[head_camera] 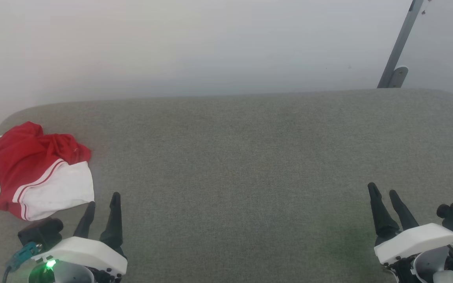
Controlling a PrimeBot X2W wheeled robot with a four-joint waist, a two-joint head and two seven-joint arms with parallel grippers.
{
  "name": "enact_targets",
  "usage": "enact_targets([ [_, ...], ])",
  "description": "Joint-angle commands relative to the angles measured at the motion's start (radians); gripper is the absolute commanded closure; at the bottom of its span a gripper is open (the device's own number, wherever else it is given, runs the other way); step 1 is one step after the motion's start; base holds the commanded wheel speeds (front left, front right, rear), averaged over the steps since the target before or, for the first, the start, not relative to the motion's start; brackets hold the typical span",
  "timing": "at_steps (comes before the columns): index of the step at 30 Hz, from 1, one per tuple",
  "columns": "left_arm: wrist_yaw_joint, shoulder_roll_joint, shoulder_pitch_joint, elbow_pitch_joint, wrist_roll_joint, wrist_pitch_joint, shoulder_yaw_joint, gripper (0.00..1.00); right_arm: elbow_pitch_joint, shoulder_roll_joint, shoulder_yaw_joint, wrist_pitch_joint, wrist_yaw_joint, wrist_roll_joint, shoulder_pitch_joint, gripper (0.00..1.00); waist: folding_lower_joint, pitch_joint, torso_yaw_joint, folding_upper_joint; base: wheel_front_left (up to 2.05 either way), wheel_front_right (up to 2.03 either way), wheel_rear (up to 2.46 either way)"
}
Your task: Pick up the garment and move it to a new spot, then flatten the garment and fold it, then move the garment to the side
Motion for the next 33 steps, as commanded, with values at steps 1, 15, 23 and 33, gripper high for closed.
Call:
enact_targets([
  [1, 0.004, 0.012, 0.002, -0.013, 0.021, -0.007, 0.002, 0.0, -0.015, -0.004, 0.001, -0.006, 0.0, -0.016, -0.006, 0.0, 0.0, 0.0, 0.0, -0.0001, 0.0, 0.0, 0.0],
  [15, 0.024, 0.029, 0.034, -0.05, 0.163, -0.045, -0.01, 0.0, -0.046, -0.016, 0.011, -0.02, 0.0, -0.147, 0.013, 0.0, 0.0, -0.01, 0.0, -0.0001, 0.0, 0.0, 0.0],
  [23, 0.036, 0.041, 0.052, -0.063, 0.236, -0.064, -0.024, 0.0, -0.058, -0.02, 0.012, -0.029, 0.001, -0.216, 0.018, 0.0, 0.0, -0.016, 0.0, -0.0001, 0.0, 0.0, 0.0],
  [33, 0.05, 0.054, 0.061, -0.08, 0.317, -0.088, -0.045, 0.0, -0.073, -0.022, 0.011, -0.039, 0.001, -0.301, 0.023, 0.0, 0.0, -0.022, 0.001, -0.0001, 0.0, 0.0, 0.0],
])
